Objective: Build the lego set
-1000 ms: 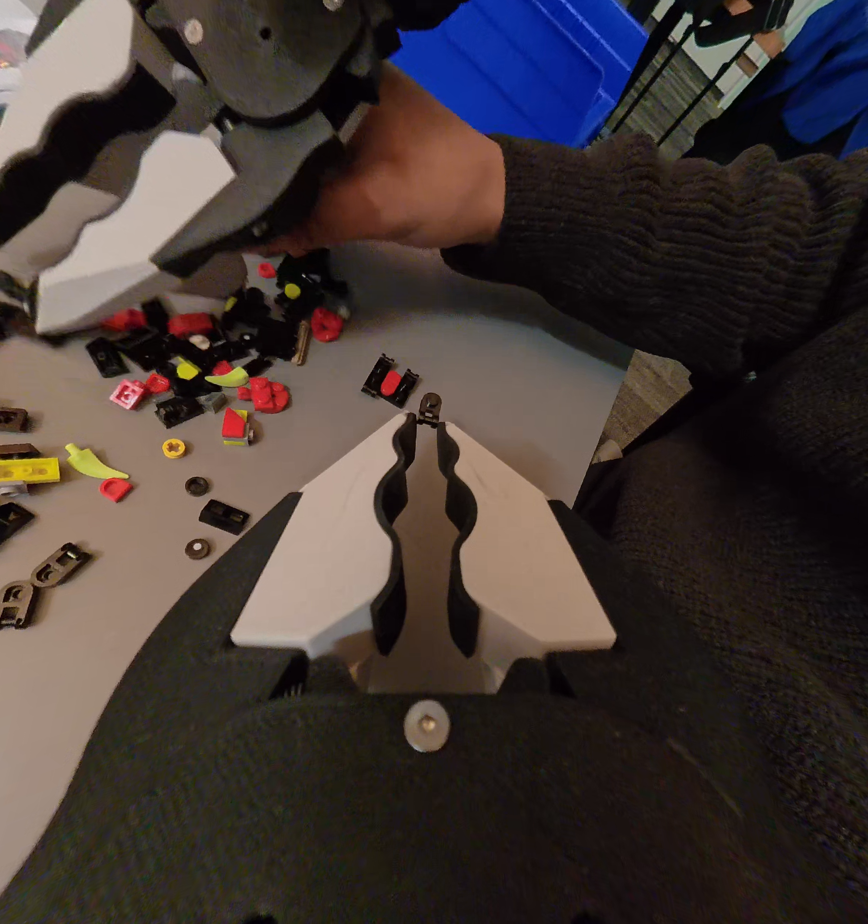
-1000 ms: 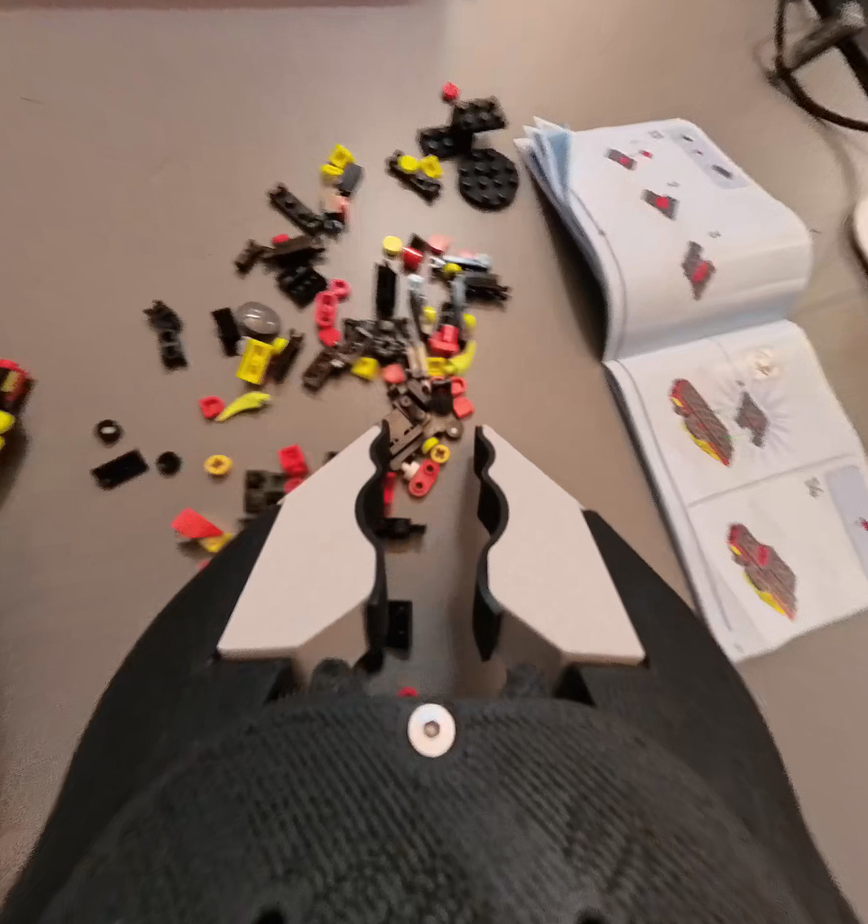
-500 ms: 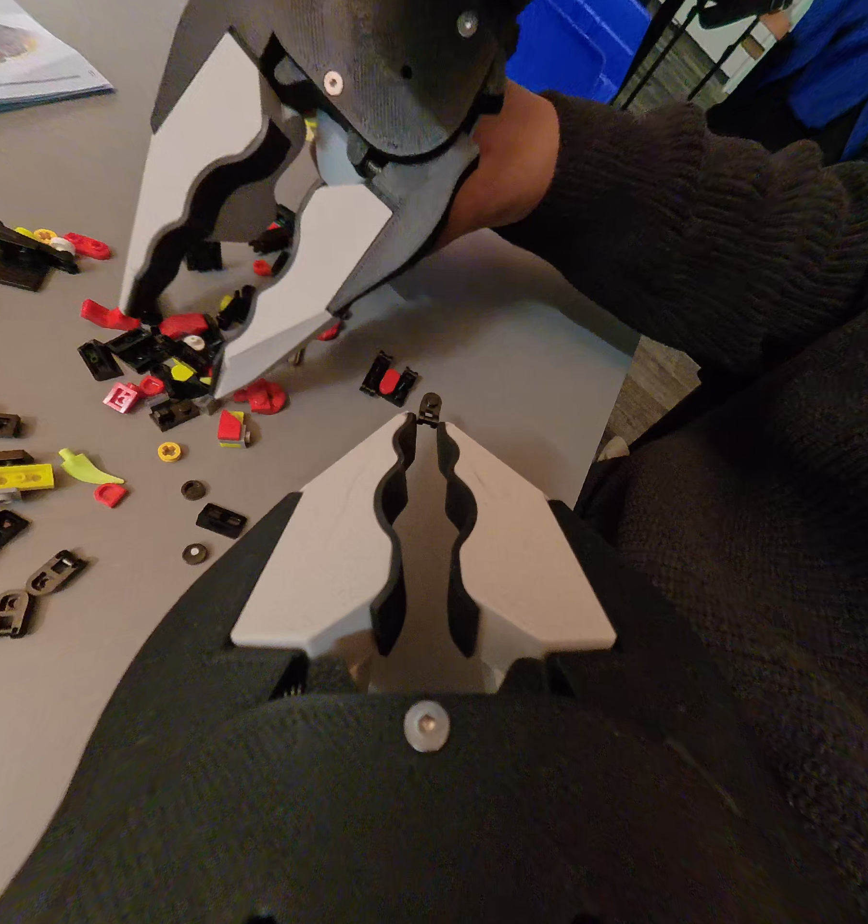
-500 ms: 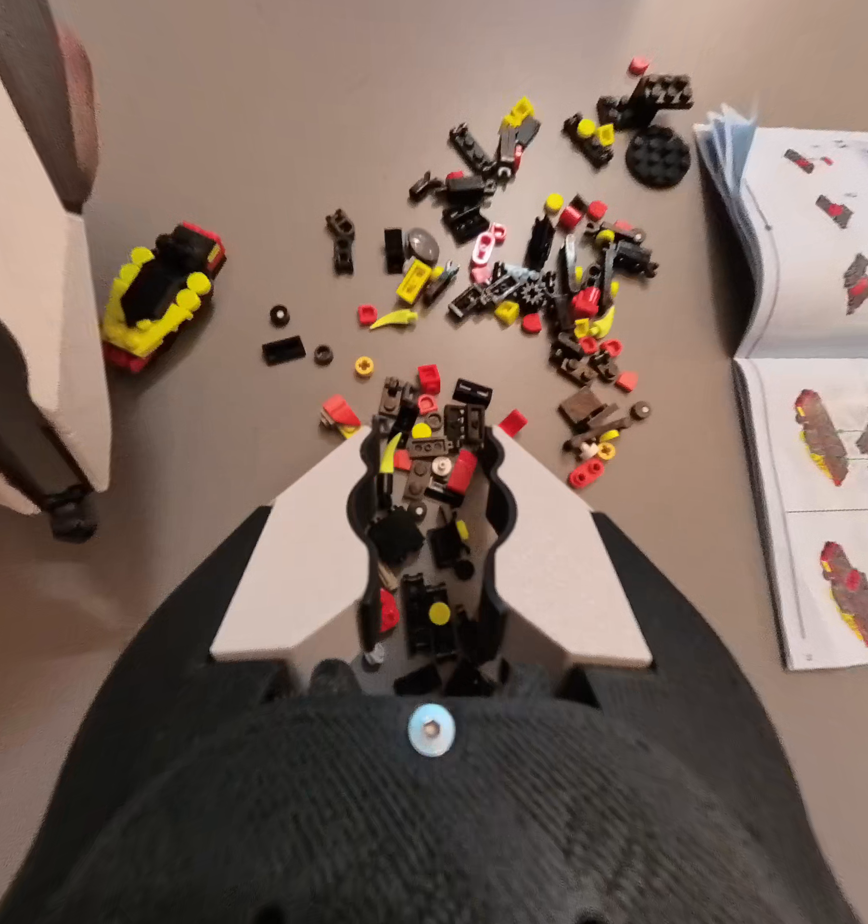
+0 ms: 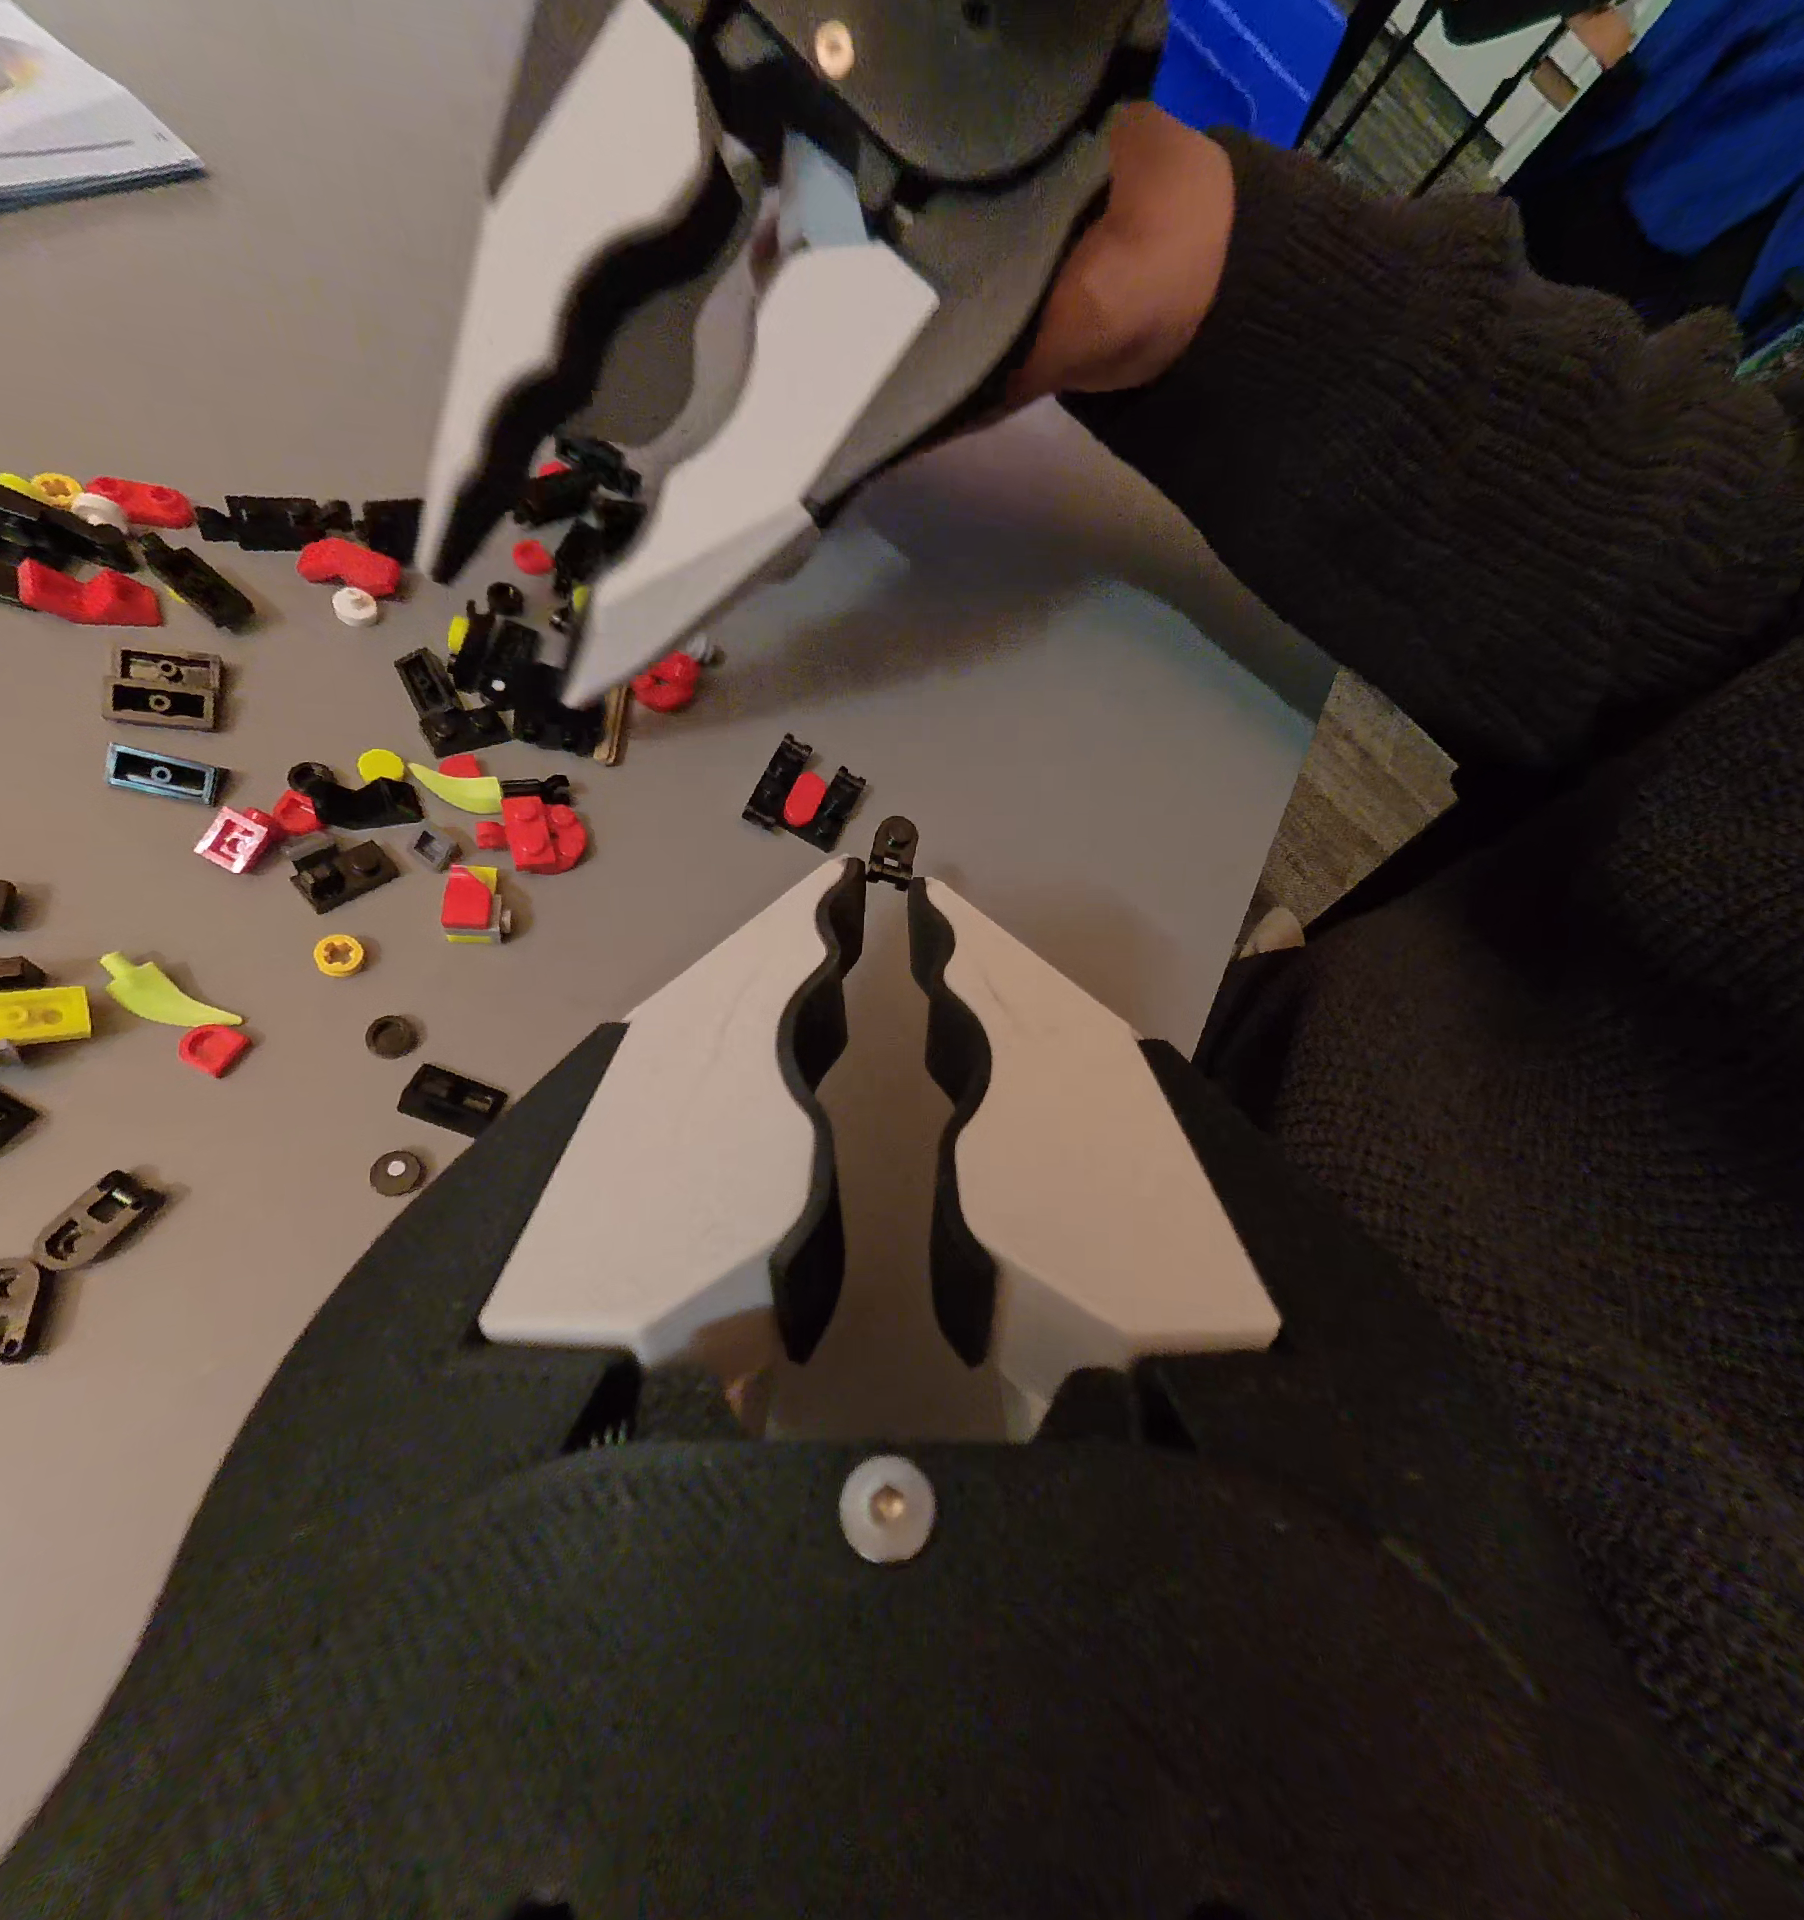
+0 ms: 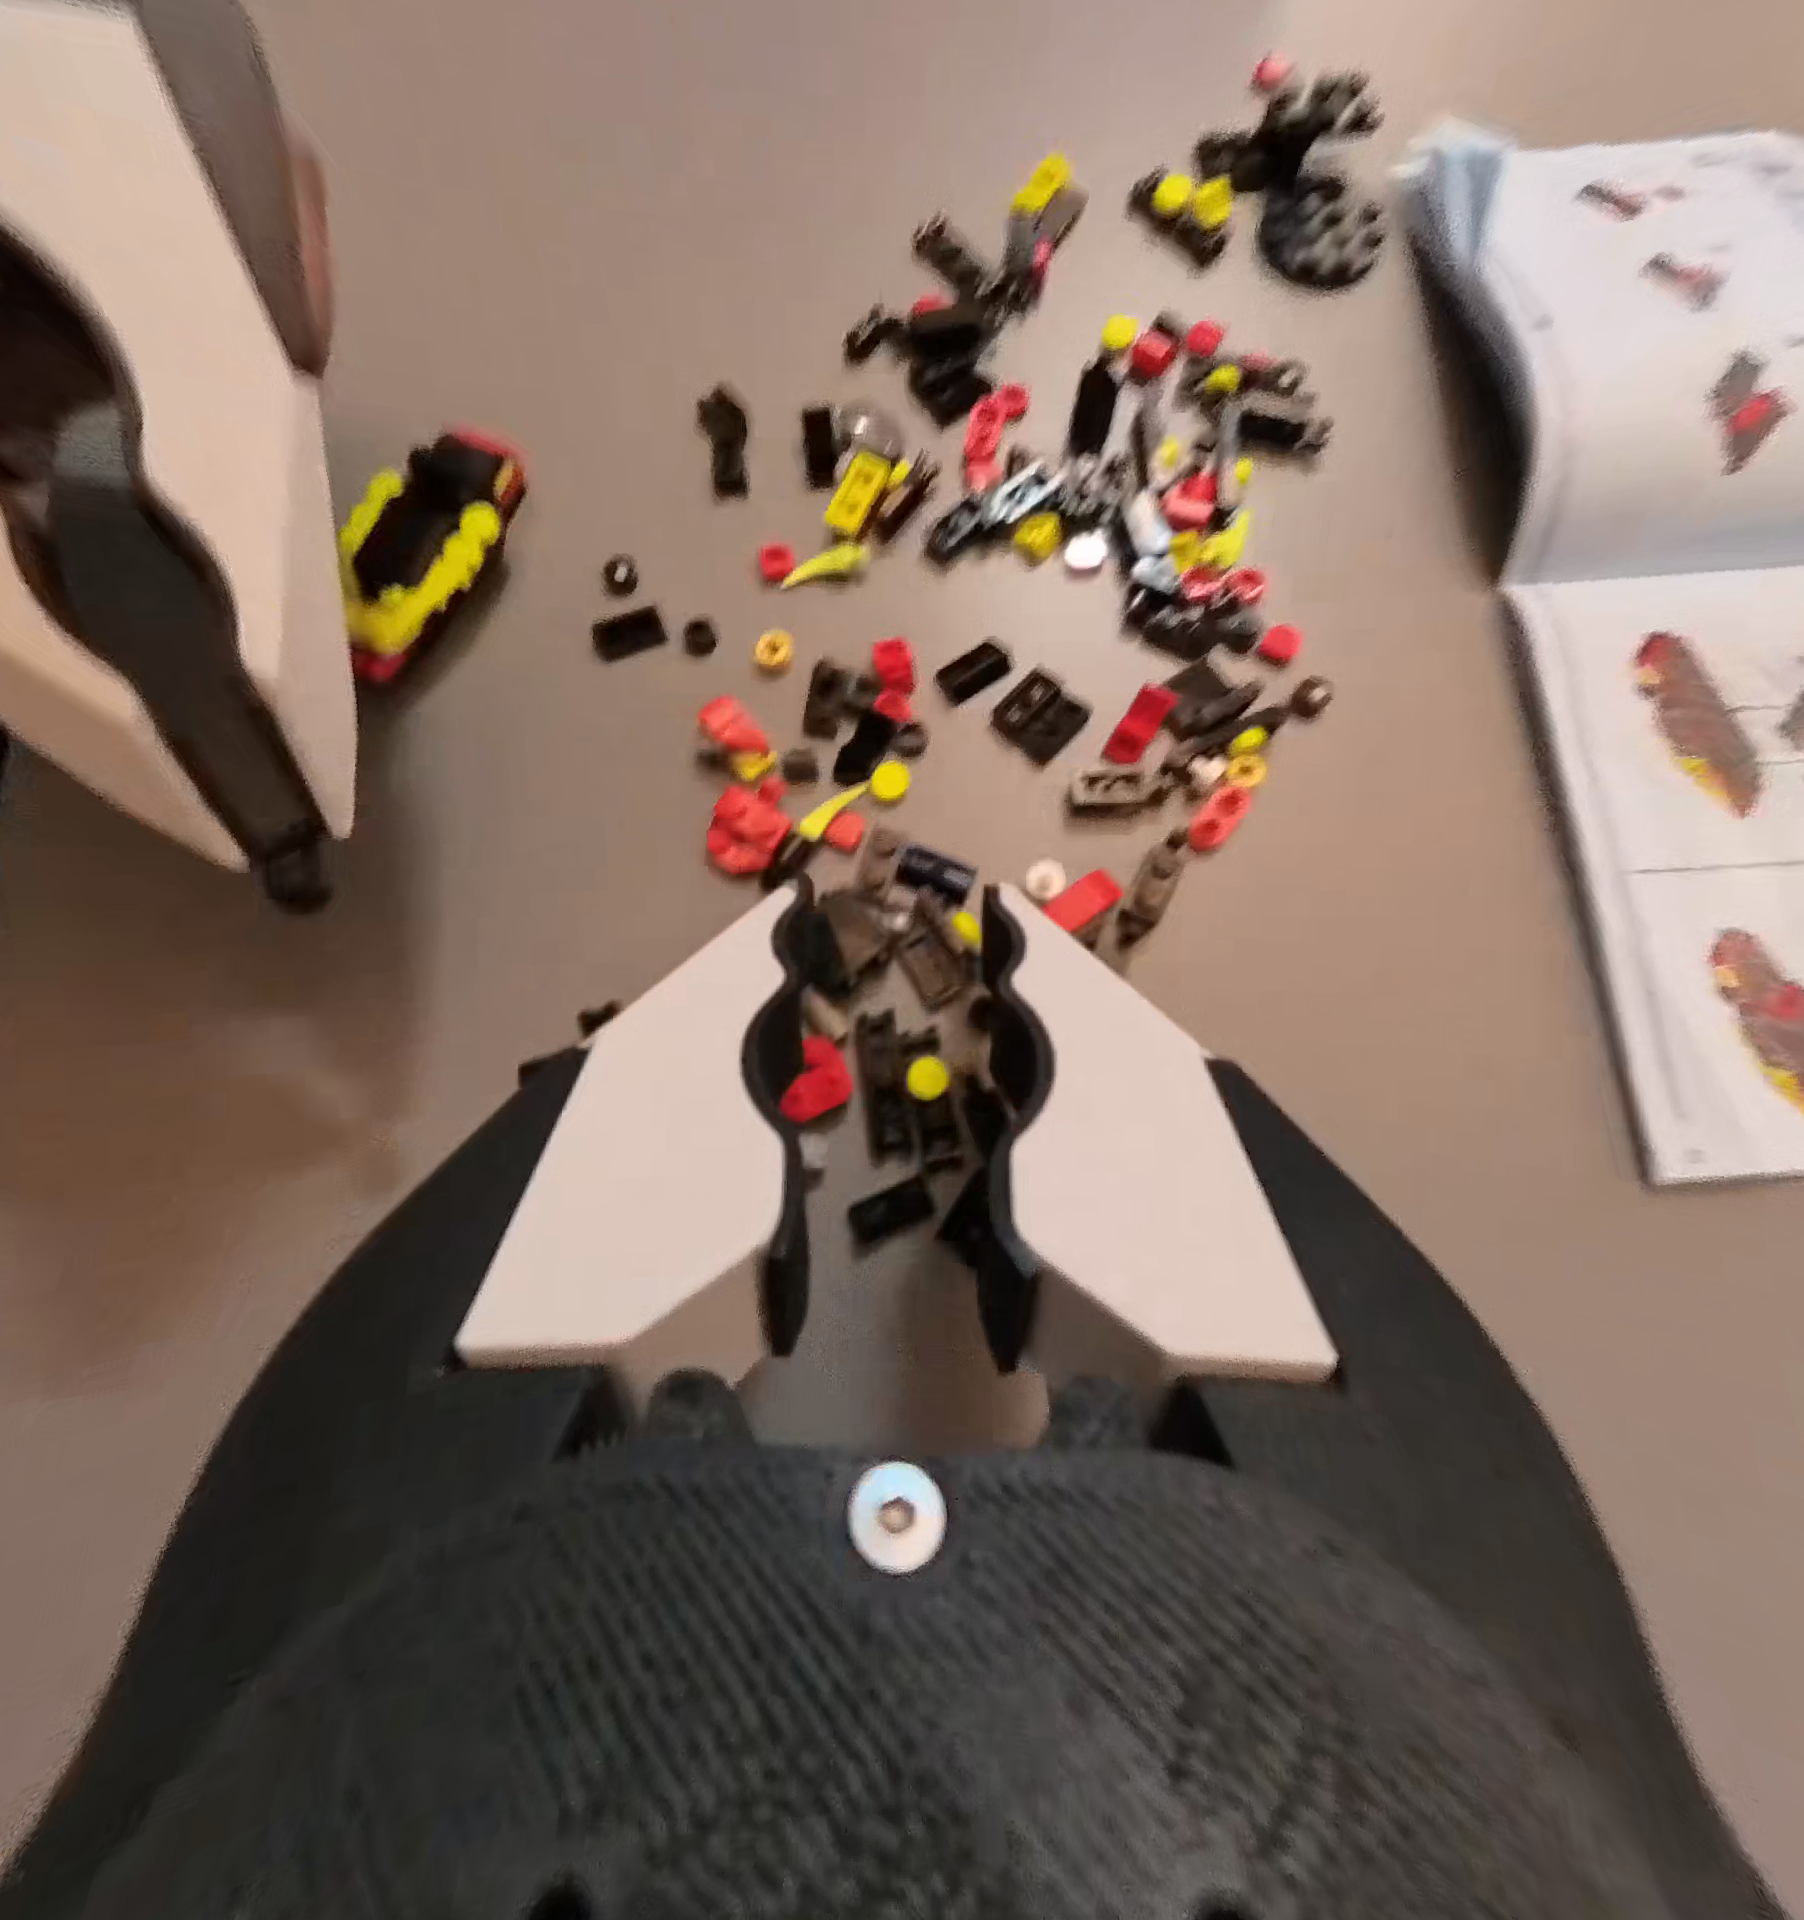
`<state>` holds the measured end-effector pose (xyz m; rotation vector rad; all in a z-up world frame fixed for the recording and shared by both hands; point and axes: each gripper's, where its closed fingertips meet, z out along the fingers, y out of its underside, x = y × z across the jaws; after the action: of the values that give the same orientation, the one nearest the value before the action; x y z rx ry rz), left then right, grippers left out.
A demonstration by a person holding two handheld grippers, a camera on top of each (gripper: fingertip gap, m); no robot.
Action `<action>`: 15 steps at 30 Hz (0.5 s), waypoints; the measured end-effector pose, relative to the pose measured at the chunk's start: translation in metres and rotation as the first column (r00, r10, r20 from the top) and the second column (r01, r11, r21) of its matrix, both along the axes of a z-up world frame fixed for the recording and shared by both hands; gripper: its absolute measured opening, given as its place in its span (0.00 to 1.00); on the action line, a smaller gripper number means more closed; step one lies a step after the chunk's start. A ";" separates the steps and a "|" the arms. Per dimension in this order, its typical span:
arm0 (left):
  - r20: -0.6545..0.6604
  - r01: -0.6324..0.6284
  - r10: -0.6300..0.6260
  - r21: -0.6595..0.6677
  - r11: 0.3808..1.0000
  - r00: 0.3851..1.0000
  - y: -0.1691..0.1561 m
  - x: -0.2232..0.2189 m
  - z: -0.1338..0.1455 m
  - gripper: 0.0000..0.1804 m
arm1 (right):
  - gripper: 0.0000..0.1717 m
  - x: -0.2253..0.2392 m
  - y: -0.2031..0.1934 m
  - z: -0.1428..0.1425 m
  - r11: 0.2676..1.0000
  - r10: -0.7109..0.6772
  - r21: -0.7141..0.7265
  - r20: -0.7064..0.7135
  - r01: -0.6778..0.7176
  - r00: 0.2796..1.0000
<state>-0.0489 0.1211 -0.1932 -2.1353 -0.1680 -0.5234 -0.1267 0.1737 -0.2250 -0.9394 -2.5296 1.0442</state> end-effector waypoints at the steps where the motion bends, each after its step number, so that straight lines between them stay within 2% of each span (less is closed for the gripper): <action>1: 0.004 0.000 0.000 0.002 1.000 1.000 0.000 0.000 0.000 0.03 | 0.17 0.005 0.001 -0.006 1.000 0.009 0.021 0.009 -0.009 1.000; 4: 0.006 0.005 -0.005 0.001 1.000 1.000 0.001 0.001 0.000 0.03 | 0.18 0.004 0.005 -0.011 1.000 -0.003 0.018 0.006 0.003 1.000; 10: 0.002 0.014 -0.014 -0.006 1.000 1.000 0.002 0.003 -0.001 0.03 | 0.16 -0.024 0.036 -0.009 0.984 -0.163 0.061 -0.090 0.169 0.983; 15: -0.001 0.015 -0.015 -0.013 1.000 1.000 0.003 0.003 -0.003 0.03 | 0.17 -0.024 0.040 0.005 0.983 -0.181 0.007 -0.113 0.183 0.977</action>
<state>-0.0457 0.1237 -0.1962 -2.1504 -0.1556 -0.5311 -0.1502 0.2138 -0.2201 -1.0546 -2.3090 0.9897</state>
